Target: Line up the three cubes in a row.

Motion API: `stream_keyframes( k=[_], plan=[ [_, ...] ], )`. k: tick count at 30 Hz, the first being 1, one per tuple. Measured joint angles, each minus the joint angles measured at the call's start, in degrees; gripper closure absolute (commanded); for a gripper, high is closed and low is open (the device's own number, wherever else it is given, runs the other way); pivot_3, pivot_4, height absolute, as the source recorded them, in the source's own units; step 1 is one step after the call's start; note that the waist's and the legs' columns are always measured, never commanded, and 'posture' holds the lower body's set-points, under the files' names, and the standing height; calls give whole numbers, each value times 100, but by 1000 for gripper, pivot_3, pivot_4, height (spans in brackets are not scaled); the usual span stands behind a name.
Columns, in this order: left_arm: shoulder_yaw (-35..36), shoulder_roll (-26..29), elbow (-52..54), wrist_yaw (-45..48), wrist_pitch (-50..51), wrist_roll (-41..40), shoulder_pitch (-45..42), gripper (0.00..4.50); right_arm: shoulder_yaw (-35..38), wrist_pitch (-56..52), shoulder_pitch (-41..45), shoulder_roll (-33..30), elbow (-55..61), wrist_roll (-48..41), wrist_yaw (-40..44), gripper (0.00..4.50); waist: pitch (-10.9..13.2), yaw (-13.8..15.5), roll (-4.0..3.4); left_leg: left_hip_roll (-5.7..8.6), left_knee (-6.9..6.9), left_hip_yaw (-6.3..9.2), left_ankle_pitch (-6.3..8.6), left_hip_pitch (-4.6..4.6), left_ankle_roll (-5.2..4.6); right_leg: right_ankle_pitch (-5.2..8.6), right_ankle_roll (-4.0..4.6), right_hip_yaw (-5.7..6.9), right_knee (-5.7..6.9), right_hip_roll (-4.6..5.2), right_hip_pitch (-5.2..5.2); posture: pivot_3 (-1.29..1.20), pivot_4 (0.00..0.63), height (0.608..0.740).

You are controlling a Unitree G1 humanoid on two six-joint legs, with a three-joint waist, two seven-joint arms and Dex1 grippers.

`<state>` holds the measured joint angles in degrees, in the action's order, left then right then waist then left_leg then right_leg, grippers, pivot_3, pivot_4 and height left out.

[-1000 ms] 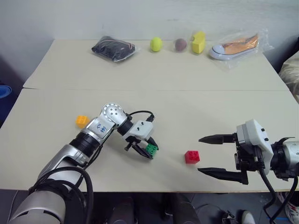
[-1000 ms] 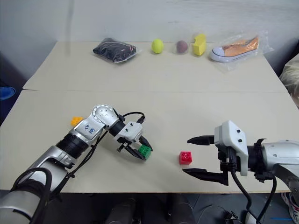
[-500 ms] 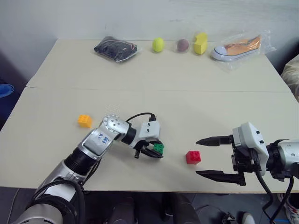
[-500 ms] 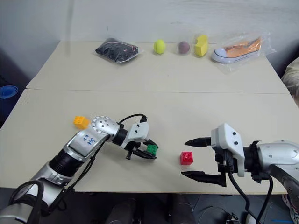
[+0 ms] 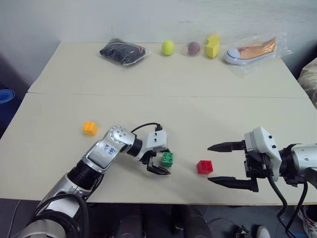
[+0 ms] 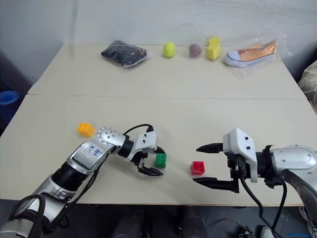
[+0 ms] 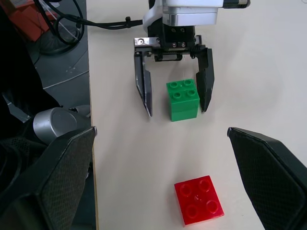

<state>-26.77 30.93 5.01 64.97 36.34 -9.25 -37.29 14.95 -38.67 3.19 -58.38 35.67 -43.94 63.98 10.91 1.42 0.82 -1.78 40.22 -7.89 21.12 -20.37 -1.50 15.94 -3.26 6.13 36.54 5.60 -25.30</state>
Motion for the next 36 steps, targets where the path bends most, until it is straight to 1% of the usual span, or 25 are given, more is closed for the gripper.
stream_keyframes(
  k=[4,6,8,9,10,11,14,15,17,18,21,24,27,31,36],
  plan=[
    [653,468,412,-45,450,-305,60,60,-149,97,136,0,-111,8,97,0,0,-26,-1,-7,-3,0,-1,3,4,1,1,0,1,0,-1,0,150,740],
    [1226,777,653,-143,754,-539,280,60,-231,131,323,0,-258,16,180,0,0,-73,-1,-10,-4,-3,-1,4,4,1,1,-2,2,1,-2,0,150,740],
    [1976,1083,883,-353,1111,-759,664,60,-353,219,542,0,-459,64,305,0,0,-103,-1,-11,-6,0,0,5,5,2,3,1,1,2,-1,0,150,740],
    [2642,1231,1147,-515,1355,-911,1135,60,-482,274,778,9,-628,111,397,0,0,-156,-1,-13,-9,-4,0,6,7,2,4,-3,0,3,-3,0,150,740],
    [2885,1296,1221,-583,1461,-953,1340,60,-504,297,840,10,-713,134,430,0,0,-156,0,-14,-10,-3,1,7,7,2,4,-3,1,4,-3,0,150,740],
    [3462,1351,1453,-735,1625,-1049,1823,60,-677,374,1077,34,-880,204,520,0,0,-168,0,-14,-10,-2,2,7,9,3,4,0,-5,3,-2,0,150,740],
    [4662,1380,1805,-1179,1844,-1060,3048,60,-1010,531,1594,196,-1306,373,717,0,0,-175,0,-18,-11,-2,3,8,11,4,6,0,-3,4,-3,0,150,740],
    [4902,1363,1843,-1322,1893,-1042,3269,60,-1060,588,1660,242,-1401,421,776,0,0,-151,1,-17,-10,-2,3,7,11,4,7,0,-2,5,-3,0,150,740],
    [5760,1080,2088,-1769,1936,-999,3917,60,-1422,666,2118,489,-1706,525,940,0,-1,-135,4,-10,-9,3,3,8,10,4,7,1,-3,18,1,0,150,740],
    [6003,984,2126,-1937,1942,-984,4080,60,-1533,708,2224,522,-1821,575,1014,0,-2,-105,4,-5,-8,10,3,6,9,4,7,7,-2,23,2,0,150,740],
    [6345,735,2148,-2344,1940,-991,4165,60,-1714,733,2483,618,-2077,659,1183,0,-3,-22,6,-1,-8,13,3,6,9,4,7,10,-3,30,5,0,150,740],
    [6370,448,2142,-2820,1948,-999,3965,60,-1765,746,2599,698,-2205,700,1301,0,-4,9,7,2,-8,17,3,5,9,3,6,15,-2,36,6,0,150,740],
    [5954,161,1955,-3327,1944,-1005,3239,60,-1828,746,2610,730,-2231,738,1365,0,-8,16,14,5,-8,20,3,6,8,2,5,21,-1,38,11,0,150,740],
    [5538,193,1462,-3593,1908,-987,2634,60,-1799,745,2519,729,-2140,736,1365,0,-10,-43,18,-2,-16,11,5,7,12,2,5,18,8,24,7,0,150,740],
    [5120,293,794,-3748,1729,-927,2199,60,-1702,752,2400,729,-2019,748,1279,0,-11,-116,19,-7,-15,8,4,7,15,3,5,17,23,18,3,0,150,740]
  ],
)
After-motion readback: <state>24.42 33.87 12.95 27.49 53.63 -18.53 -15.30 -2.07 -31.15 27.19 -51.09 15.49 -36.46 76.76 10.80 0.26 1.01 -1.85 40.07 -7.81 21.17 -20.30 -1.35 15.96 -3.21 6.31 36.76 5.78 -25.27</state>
